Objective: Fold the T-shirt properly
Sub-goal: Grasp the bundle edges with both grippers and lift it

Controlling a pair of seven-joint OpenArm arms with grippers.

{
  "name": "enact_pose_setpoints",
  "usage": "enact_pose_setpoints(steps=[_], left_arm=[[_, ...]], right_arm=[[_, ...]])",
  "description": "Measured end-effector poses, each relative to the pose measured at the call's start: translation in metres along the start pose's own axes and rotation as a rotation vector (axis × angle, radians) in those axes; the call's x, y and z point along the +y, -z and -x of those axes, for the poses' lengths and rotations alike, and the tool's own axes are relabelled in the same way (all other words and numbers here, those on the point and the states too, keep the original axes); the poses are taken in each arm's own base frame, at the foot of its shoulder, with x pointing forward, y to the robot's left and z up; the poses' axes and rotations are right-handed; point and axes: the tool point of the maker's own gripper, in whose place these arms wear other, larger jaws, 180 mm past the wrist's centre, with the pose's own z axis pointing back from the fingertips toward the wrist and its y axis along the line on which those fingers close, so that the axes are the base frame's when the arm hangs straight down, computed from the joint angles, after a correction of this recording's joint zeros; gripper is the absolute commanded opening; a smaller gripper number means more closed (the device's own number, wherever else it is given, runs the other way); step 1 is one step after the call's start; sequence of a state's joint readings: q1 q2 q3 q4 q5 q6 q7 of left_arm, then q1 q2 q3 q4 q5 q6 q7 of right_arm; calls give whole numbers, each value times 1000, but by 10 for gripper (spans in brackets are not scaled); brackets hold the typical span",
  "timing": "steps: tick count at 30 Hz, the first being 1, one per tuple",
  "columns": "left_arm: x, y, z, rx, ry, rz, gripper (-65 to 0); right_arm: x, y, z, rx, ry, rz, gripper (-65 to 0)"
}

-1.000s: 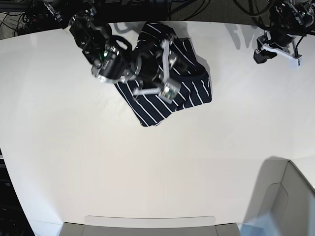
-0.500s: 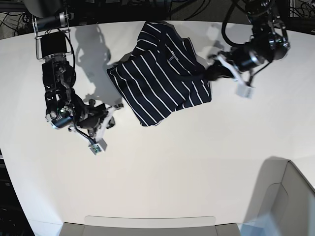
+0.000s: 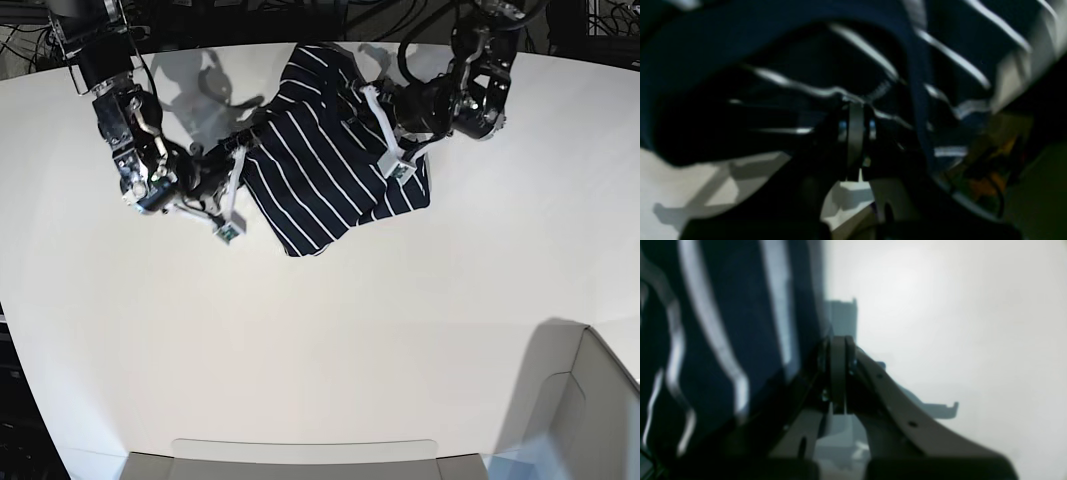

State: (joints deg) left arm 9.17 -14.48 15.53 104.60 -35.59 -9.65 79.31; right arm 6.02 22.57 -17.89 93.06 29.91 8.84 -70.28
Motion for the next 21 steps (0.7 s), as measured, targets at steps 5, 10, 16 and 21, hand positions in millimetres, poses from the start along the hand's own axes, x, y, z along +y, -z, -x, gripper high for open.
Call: enact_pose_setpoints(steps=[5, 10, 16, 21], left_arm=[[62, -22, -51, -201, -371, -102, -650], [104, -100, -103, -546, -530, -157, -650], [79, -92, -97, -529, -538, -40, -650], [65, -93, -81, -515, -539, 7, -650]], right_arm=[[74, -3, 28, 51, -234, -111, -650], [135, -26, 24, -29, -384, -229, -650], [96, -34, 13, -68, -284, -128, -650], [44, -54, -13, -191, -100, -17, -650]])
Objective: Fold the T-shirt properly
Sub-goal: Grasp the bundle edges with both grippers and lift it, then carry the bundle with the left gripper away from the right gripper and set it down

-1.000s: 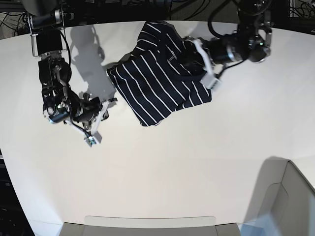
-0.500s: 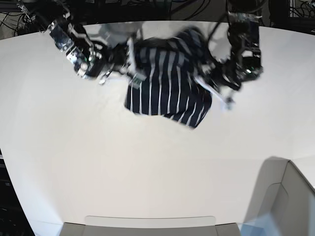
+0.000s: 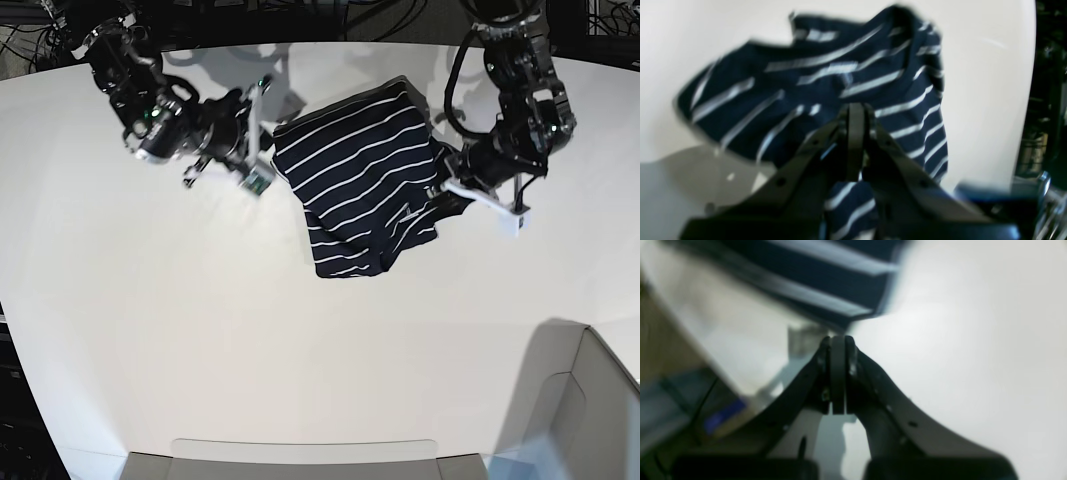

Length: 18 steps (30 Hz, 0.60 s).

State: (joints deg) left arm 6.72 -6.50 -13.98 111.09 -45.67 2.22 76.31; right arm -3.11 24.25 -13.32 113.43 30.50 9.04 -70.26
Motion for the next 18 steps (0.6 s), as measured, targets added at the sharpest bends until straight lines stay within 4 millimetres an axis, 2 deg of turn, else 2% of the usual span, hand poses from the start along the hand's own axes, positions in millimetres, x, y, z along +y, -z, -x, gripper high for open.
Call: enact_pose_setpoints(steps=[3, 5, 7, 9, 11, 13, 15, 18], left_arm=[[-31, 0, 10, 28, 8, 136, -650], [-52, 9, 28, 96, 51, 185, -650], [-67, 17, 55, 200, 134, 205, -650], [-73, 24, 84, 307, 220, 208, -650], [-66, 31, 115, 416, 290, 176, -650], [-47, 36, 136, 505, 339, 115, -650], [-30, 44, 144, 554, 339, 68, -650], [-7, 53, 144, 578, 305, 6, -650]], right_arm=[[-51, -22, -11, -95, 159, 131, -650], [-80, -34, -10, -129, 236, 204, -650], [-93, -37, -5, -127, 272, 228, -650], [-98, -36, 2, -104, 281, 234, -650], [-98, -37, 6, -94, 279, 236, -650], [-99, -34, 9, -84, 289, 231, -650], [-98, -31, 16, -67, 302, 225, -650], [-96, -28, 23, -47, 312, 219, -650]])
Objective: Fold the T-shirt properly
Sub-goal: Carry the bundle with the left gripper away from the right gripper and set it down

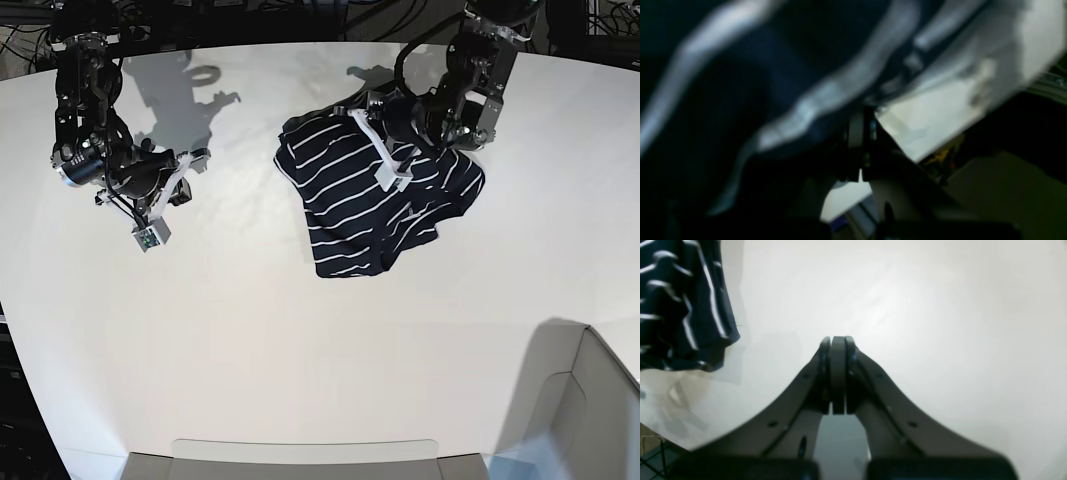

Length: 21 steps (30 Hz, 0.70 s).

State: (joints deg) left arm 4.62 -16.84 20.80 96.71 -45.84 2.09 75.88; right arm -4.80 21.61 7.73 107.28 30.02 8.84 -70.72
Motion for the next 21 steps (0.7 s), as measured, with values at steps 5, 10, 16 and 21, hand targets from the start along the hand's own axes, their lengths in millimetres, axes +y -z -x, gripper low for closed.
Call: enact_pose_setpoints(steps=[5, 10, 16, 21], left_arm=[[70, -32, -26, -147, -187, -153, -650], [134, -96, -39, -329, -307, -324, -650], [107, -125, -65, -466, -245, -286, -650], [95, -145, -106, -684, -228, -271, -650]], right_arm=[[1, 1, 1, -1, 2, -4, -650], [3, 1, 6, 9, 5, -8, -650], [5, 2, 17, 36, 10, -11, -650], [8, 2, 20, 37, 10, -18, -650]])
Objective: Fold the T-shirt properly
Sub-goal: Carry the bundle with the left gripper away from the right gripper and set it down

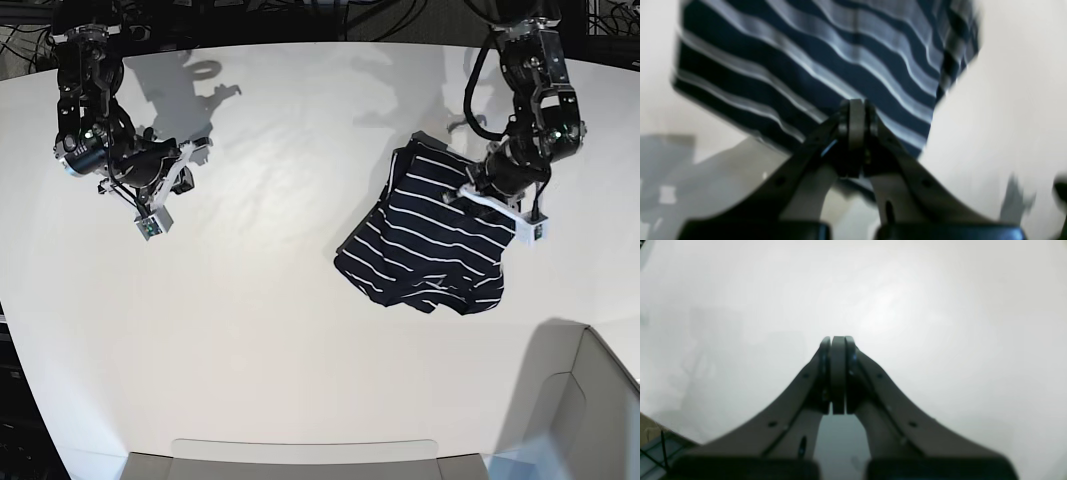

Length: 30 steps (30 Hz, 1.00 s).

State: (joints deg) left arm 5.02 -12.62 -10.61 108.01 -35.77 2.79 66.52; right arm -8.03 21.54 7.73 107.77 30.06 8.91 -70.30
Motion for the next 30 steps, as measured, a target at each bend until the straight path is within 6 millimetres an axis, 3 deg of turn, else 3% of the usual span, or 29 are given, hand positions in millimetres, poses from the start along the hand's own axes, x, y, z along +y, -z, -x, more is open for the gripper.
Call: enact_pose_setpoints(steps=[3, 5, 7, 11, 15, 17, 20, 23, 26, 30], left_arm=[[-19, 5, -24, -117, -36, 50, -650], [-26, 8, -26, -130, -48, 69, -650], [-24, 21, -14, -92, -82, 82, -650], [5, 63, 32, 21, -56, 49, -650], [17, 81, 33, -37, -100, 57, -650], [20, 75, 37, -45, -89, 41, -650], [10, 55, 33, -70, -44, 51, -650], [3, 26, 8, -168, -15, 57, -650], [-11, -7, -33, -322, 36, 80, -650], [-4, -32, -39, -419, 43, 58, -650]], right_arm=[[7, -5, 5, 1, -15, -4, -650], [11, -9, 1, -16, -26, -12, -650], [11, -11, -2, -25, -35, -6, -650], [12, -10, 3, -15, -30, -8, -650], [12, -10, 2, -18, -32, -6, -650], [12, -11, 2, -18, -33, -5, -650], [17, -16, -7, -52, -50, -8, -650], [17, -27, -17, -98, -55, 0, -650], [7, -37, -32, -171, 9, 31, -650], [-20, -52, -44, -274, 19, 107, -650]])
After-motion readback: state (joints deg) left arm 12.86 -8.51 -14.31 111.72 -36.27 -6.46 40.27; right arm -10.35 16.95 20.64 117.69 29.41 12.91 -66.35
